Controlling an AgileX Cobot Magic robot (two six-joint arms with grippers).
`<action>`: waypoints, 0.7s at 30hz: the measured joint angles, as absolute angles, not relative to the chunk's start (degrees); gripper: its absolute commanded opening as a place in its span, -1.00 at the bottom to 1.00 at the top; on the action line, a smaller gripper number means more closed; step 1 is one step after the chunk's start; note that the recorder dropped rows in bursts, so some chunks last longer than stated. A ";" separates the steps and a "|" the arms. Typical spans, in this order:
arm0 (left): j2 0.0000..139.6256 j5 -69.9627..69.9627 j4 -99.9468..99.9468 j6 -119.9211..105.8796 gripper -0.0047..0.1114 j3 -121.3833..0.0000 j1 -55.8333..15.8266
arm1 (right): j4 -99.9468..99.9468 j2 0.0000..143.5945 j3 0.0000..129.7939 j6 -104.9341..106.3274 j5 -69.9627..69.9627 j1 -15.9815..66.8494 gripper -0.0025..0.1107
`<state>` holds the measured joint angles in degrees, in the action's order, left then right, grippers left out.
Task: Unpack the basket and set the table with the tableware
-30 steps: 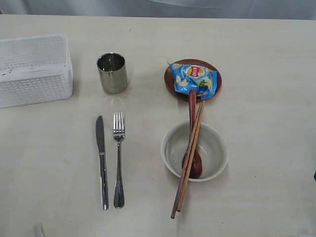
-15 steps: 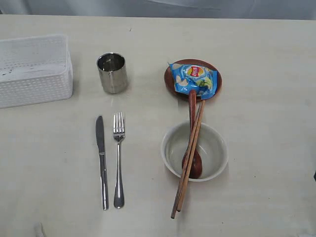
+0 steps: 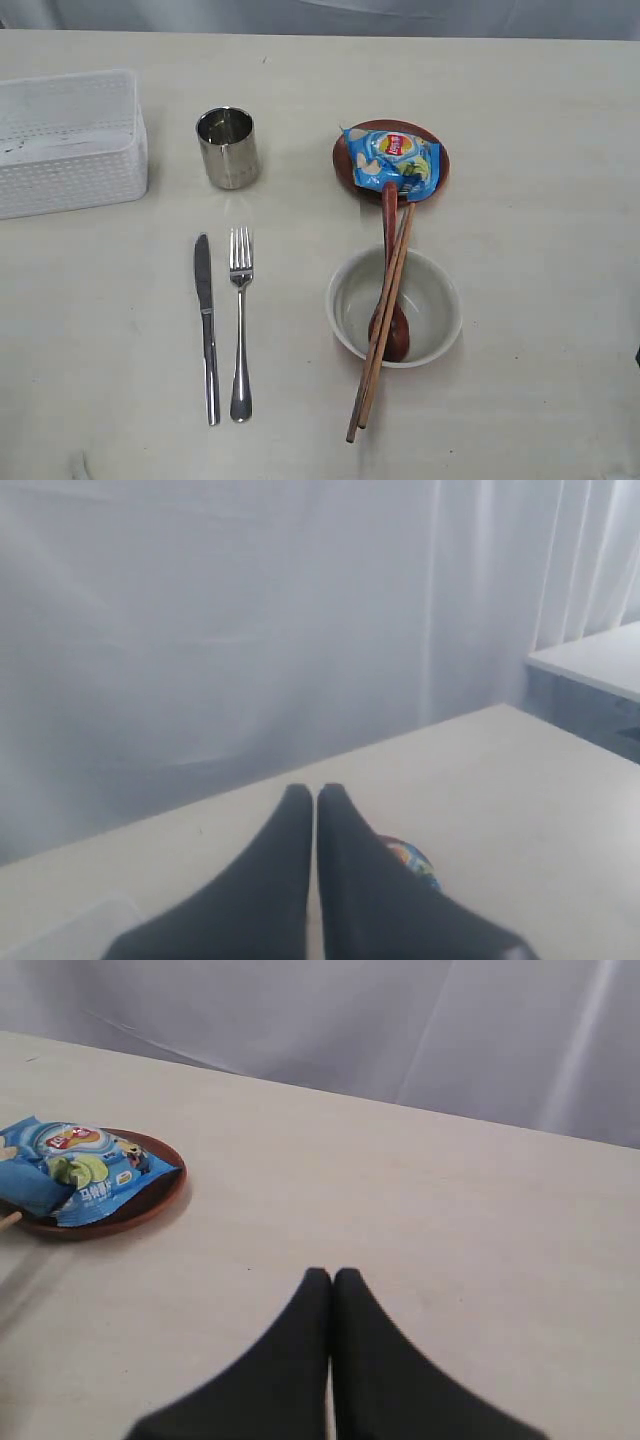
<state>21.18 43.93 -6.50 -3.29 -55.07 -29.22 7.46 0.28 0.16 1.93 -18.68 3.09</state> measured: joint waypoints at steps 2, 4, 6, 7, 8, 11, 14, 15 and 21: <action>18.61 43.93 -5.07 -3.29 -0.89 -55.09 -29.22 | 7.46 0.28 0.16 1.93 -18.68 3.09 -0.96; 16.14 43.93 -3.24 -3.29 -0.89 -55.09 -29.22 | 7.46 0.28 0.16 1.93 -18.68 3.09 -0.96; 13.96 43.93 -1.62 -3.29 -0.89 -55.09 -29.22 | 7.46 0.28 0.16 1.93 -18.68 3.09 -0.96; 13.01 43.93 -0.95 -3.29 -0.89 -55.09 -29.22 | 7.46 0.28 0.16 1.93 -18.68 3.09 -0.96; 12.16 44.07 -0.55 -3.29 -0.89 -55.09 -29.22 | 7.46 0.28 0.16 1.93 -18.68 3.09 -0.96; 9.79 45.96 0.00 -3.29 -0.89 -55.09 -29.22 | 7.46 0.28 0.16 1.93 -18.68 3.09 -0.96; 8.29 50.56 0.00 -3.29 -0.89 -55.09 -29.22 | 7.46 0.28 0.16 1.93 -18.68 3.09 -0.96; 8.35 51.83 0.00 -3.29 -0.89 -55.09 -29.22 | 7.46 0.28 0.16 1.93 -18.68 3.09 -0.96; 8.35 59.20 0.00 -2.81 -0.89 -55.09 -29.22 | 7.46 0.28 0.16 1.93 -18.68 3.09 -0.96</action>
<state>8.35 59.20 0.00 -2.81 -55.09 -29.22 7.46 0.28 0.16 1.93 -18.68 3.09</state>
